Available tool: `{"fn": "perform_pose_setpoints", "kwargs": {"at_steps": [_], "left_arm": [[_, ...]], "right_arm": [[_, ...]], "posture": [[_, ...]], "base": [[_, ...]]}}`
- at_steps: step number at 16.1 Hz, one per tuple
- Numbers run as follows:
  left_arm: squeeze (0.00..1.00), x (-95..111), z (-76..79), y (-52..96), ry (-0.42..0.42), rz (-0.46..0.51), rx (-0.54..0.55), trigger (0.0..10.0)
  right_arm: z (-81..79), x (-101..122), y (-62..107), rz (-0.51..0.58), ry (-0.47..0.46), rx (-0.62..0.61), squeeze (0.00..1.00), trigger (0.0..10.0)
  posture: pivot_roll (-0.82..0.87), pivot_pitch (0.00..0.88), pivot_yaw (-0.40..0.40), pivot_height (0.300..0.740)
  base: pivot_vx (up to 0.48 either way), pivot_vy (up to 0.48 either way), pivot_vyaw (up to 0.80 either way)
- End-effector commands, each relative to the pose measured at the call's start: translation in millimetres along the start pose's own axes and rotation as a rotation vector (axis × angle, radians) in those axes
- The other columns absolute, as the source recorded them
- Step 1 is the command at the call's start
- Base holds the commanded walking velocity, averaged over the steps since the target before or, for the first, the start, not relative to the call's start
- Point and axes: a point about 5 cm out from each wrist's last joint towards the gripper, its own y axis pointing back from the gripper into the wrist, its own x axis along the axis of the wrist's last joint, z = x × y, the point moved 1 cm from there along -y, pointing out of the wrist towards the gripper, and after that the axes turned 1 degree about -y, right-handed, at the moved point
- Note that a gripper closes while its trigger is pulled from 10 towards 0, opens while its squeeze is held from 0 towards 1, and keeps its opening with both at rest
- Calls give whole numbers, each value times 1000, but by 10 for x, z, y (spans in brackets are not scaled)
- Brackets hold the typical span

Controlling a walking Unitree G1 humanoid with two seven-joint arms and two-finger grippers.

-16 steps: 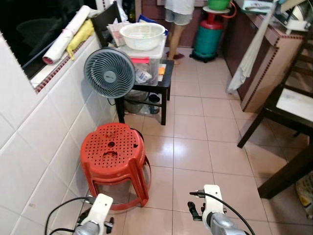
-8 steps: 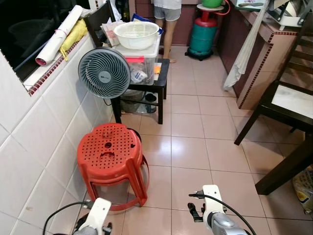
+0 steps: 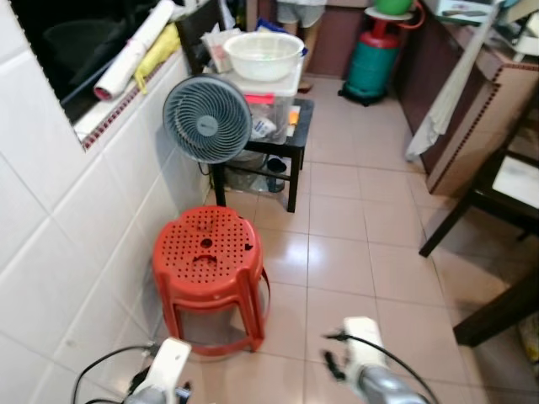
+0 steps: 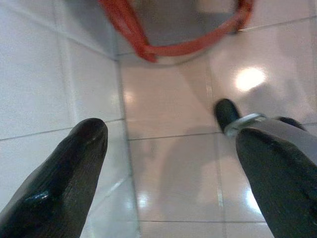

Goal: Setting the table

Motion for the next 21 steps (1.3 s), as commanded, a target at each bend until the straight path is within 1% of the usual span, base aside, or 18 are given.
{"fn": "perform_pose_setpoints", "kwargs": {"at_steps": [1, 4, 14, 16, 18, 19, 21], "left_arm": [[0, 43, 44, -8, -6, 4, -6, 10000], [0, 83, 45, -14, -12, 7, -5, 10000], [0, 42, 33, -7, -31, 8, 0, 10000], [0, 59, 24, -9, 17, 12, -6, 10000], [0, 103, 11, -15, 44, 21, -2, 10000], [0, 60, 21, -7, 58, 24, -3, 10000], [0, 75, 36, -8, 63, 31, -7, 10000]], "right_arm": [[87, -86, 22, -29, -3, -18, 0, 10000], [85, -92, 23, -31, -3, -17, 0, 10000], [133, -142, 36, -47, -24, -38, 0, 10000], [153, -120, 34, -41, -5, -54, 0, 10000], [174, -84, 30, -29, -25, -64, 0, 10000], [199, -3, 20, -12, -29, -68, 0, 10000], [211, 76, 10, 2, -21, -68, 0, 10000]], "posture": [[-102, 39, 5, 740], [-103, 41, 7, 740], [-99, 38, 5, 740], [-94, 36, 1, 740], [-94, 33, 0, 740], [-96, 29, -2, 740], [-99, 22, -4, 740]], "base": [[0, 439, 0], [0, 461, 0], [0, 0, 0], [0, 0, 0], [0, 0, 0], [0, 0, 0], [0, 0, 0]]}}
